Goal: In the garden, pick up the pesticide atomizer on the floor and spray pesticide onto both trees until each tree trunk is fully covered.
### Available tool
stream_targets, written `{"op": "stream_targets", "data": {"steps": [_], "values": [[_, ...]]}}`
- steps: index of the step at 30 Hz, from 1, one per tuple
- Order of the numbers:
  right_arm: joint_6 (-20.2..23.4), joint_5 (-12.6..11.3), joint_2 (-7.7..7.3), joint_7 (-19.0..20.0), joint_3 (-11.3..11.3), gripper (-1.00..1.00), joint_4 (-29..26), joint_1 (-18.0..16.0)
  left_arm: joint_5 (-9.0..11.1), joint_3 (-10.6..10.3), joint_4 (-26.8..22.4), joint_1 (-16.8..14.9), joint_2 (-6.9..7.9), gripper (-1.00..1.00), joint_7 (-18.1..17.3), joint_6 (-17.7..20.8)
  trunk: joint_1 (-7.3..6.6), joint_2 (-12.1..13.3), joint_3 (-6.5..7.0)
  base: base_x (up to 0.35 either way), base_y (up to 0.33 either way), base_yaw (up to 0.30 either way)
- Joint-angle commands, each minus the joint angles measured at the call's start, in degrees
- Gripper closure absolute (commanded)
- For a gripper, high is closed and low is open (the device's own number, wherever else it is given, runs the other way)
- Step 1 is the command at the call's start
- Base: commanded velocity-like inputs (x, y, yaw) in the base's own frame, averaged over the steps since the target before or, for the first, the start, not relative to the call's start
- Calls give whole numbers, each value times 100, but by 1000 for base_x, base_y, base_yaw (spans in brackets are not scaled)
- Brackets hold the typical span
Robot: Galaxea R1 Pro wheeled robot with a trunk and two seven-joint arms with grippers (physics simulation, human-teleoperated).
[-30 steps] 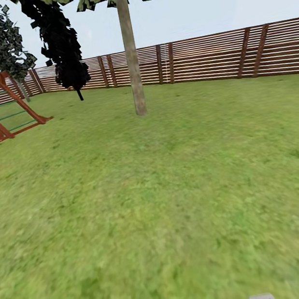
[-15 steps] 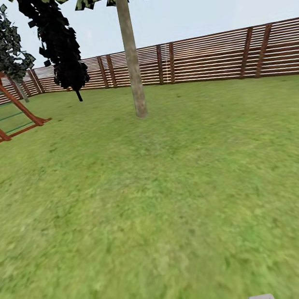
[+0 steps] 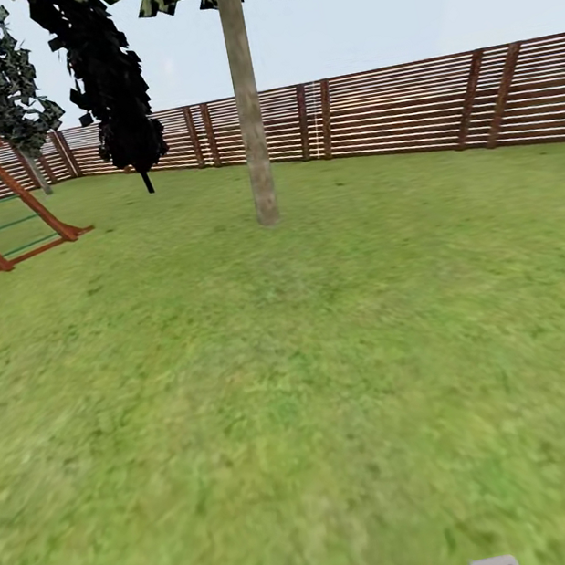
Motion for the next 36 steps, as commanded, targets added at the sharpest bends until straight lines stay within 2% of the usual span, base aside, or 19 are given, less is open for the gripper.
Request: {"op": "stream_targets", "data": {"steps": [1, 36], "values": [[-1, 0, -1, 0, 0, -100, 0, 0, -2, -1, 1, 0, 0, 100, 4, 0, 0, 0, 0, 341, 0, 0], [1, 0, 2, 0, -1, -100, 0, 0, 0, -1, 0, 0, 0, 100, 4, 0, 0, 0, 0, 341, 0, 0]]}}
